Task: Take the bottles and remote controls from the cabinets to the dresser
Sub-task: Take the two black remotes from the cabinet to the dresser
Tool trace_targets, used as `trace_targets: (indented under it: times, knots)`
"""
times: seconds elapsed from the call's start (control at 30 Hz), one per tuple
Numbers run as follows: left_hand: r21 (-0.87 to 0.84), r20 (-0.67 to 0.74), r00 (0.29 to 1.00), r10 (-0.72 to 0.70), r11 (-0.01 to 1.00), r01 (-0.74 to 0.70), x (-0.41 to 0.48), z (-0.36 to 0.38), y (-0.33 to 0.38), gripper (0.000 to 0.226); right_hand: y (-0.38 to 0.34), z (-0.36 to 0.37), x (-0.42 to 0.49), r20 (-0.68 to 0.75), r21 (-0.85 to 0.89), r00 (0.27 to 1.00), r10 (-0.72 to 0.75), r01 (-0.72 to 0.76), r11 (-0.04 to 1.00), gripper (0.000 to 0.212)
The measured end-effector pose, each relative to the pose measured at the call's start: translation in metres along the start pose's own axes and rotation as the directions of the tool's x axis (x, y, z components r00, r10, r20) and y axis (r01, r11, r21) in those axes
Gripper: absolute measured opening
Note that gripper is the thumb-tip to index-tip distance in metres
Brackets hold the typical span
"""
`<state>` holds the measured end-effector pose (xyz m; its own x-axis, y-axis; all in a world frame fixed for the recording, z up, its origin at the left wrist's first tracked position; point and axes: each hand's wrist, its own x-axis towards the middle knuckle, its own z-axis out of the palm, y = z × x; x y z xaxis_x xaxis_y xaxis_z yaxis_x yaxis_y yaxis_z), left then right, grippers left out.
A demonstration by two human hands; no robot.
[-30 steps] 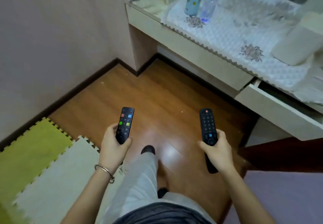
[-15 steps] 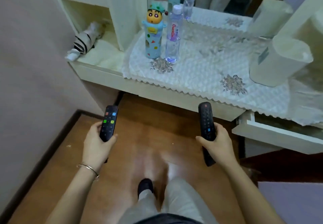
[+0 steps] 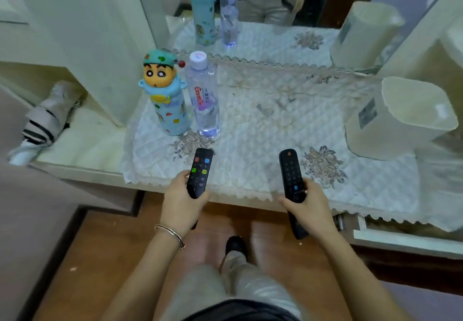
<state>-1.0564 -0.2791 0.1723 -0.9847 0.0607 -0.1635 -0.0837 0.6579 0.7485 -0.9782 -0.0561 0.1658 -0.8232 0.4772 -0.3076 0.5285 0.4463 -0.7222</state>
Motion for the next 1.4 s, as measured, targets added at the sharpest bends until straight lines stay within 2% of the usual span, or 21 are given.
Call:
trace_targets:
  times: [0.2, 0.37, 0.5, 0.6, 0.9, 1.23, 1.4]
  knots:
    - [0.018, 0.108, 0.993, 0.056, 0.998, -0.058, 0.055, 0.04, 0.047, 0.039, 0.005, -0.011, 0.063, -0.063, -0.025, 0.995, 0.08, -0.082, 0.996, 0.044]
    - [0.086, 0.243, 0.97, 0.004, 0.996, -0.026, 0.106, 0.077, 0.062, 0.046, 0.0, 0.001, 0.095, -0.086, -0.06, 0.984, 0.154, -0.159, 0.985, 0.041]
    - [0.116, 0.253, 0.966, -0.045, 0.993, 0.016, 0.143, 0.095, 0.065, 0.044, -0.018, 0.015, 0.121, -0.029, -0.149, 0.982, 0.186, -0.188, 0.971, 0.046]
    - [0.144, 0.248, 0.968, -0.034, 0.99, -0.002, 0.16, 0.103, 0.064, 0.049, -0.037, 0.025, 0.14, -0.004, -0.223, 0.982, 0.191, -0.187, 0.957, 0.053]
    - [0.324, 0.326, 0.945, -0.008, 0.94, -0.104, 0.171, 0.114, 0.06, 0.074, -0.057, 0.042, 0.169, -0.02, -0.322, 0.964, 0.265, -0.257, 0.911, 0.065]
    - [0.413, 0.391, 0.917, 0.079, 0.875, -0.251, 0.152, 0.1, 0.047, 0.073, -0.06, 0.052, 0.171, -0.077, -0.276, 0.972, 0.222, -0.235, 0.932, 0.064]
    - [0.397, 0.429, 0.902, 0.047, 0.887, -0.235, 0.149, 0.099, 0.041, 0.065, -0.062, 0.052, 0.165, -0.066, -0.279, 0.976, 0.207, -0.217, 0.935, 0.057]
